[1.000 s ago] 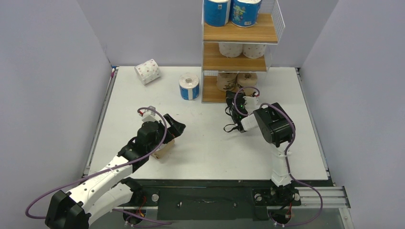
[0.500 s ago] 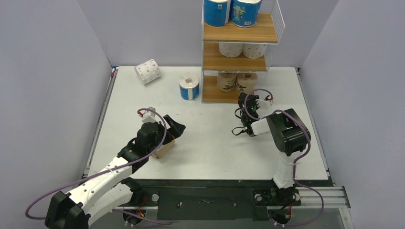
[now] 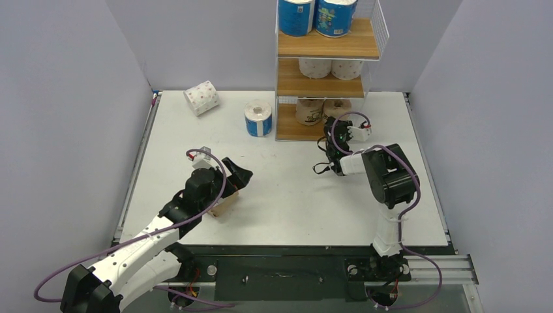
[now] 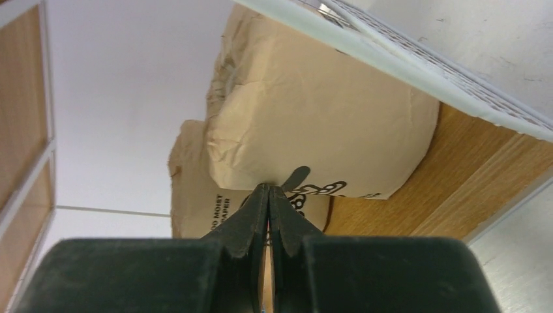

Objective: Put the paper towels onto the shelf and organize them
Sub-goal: Place the paper towel on the shelf.

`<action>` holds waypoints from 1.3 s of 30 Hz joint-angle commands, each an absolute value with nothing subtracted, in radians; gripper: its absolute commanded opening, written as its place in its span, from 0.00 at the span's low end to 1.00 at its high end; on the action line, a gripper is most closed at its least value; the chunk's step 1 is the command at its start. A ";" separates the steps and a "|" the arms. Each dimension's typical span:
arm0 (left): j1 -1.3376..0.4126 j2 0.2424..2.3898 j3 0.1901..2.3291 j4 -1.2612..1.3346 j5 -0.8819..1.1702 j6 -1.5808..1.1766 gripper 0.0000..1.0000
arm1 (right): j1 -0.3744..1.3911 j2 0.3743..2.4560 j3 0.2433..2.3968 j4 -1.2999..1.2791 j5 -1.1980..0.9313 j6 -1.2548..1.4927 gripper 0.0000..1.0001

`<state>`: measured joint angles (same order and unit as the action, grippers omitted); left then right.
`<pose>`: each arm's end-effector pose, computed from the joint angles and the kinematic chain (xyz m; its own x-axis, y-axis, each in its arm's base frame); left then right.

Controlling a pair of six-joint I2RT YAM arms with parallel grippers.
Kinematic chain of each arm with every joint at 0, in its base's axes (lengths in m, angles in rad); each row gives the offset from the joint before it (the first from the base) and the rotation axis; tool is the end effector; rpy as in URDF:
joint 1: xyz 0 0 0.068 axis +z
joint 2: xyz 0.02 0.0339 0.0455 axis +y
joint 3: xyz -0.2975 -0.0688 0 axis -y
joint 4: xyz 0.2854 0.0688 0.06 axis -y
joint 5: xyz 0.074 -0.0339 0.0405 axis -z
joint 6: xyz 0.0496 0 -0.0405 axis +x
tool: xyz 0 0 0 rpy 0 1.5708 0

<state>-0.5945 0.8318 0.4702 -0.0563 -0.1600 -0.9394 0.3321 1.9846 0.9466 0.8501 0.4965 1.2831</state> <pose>0.1868 -0.1168 0.2386 -0.5474 -0.5918 -0.5917 -0.0162 0.7144 -0.6996 0.4348 0.1250 0.1486 0.0992 0.9261 -0.3641 0.2135 0.3375 0.9168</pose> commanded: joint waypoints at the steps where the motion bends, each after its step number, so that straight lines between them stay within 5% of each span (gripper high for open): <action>1: -0.590 0.824 0.470 -0.026 -0.177 -0.934 0.96 | 0.317 2.017 0.999 0.830 0.540 1.279 0.00; 22: -0.589 0.840 0.472 -0.029 -0.179 -0.937 0.96 | 0.291 2.078 1.075 0.830 0.522 1.271 0.00; 39: -0.591 0.779 0.462 -0.053 -0.175 -0.949 0.96 | 0.299 1.901 0.884 0.921 0.459 1.213 0.00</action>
